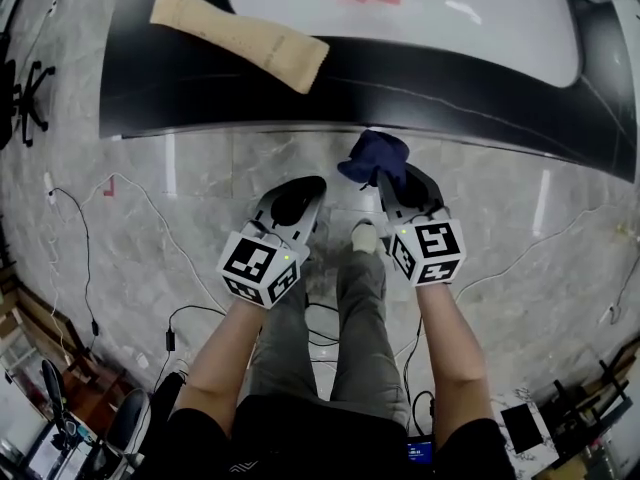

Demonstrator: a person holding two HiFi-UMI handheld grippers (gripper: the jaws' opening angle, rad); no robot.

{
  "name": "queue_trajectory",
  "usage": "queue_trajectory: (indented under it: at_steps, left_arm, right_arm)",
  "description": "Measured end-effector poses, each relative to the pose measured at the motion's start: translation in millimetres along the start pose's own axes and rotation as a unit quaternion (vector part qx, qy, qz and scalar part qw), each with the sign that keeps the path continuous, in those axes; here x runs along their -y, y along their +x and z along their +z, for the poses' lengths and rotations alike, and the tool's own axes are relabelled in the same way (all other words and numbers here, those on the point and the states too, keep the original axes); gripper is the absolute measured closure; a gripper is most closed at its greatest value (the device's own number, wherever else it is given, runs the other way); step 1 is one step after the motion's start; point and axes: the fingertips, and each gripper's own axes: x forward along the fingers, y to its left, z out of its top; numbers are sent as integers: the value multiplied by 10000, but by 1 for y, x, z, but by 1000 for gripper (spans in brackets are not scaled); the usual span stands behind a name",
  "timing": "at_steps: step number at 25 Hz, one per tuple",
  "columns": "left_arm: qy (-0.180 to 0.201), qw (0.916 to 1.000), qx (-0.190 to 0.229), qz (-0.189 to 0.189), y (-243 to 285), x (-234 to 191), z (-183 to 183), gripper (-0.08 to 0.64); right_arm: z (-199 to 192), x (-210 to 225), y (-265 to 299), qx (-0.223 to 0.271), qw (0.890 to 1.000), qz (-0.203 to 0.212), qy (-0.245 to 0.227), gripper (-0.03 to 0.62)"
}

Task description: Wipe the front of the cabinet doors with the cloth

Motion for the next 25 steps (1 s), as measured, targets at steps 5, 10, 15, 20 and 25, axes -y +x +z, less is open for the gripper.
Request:
queue_trajectory:
  at_steps: [5, 10, 15, 20, 25]
  left_arm:
    - [-23, 9996, -35, 277, -21, -33, -5, 543]
    - [-126, 9980, 53, 614, -54, -78, -6, 543]
    - [-287, 9951, 152, 936, -89, -123, -9, 543]
    - [-469, 9925, 257, 1102, -110, -156, -15, 543]
    - [-489, 9932, 230, 1036, -125, -171, -20, 543]
  right_arm:
    - [-3, -30, 20, -64, 9998, 198, -27, 522]
    - [-6, -70, 48, -179, 9990, 409, -83, 522]
    - [-9, -118, 79, -305, 9970, 683, -194, 522]
    - [-15, -156, 113, -444, 9948, 868, -292, 522]
    - [-17, -188, 137, -524, 9931, 981, -358, 522]
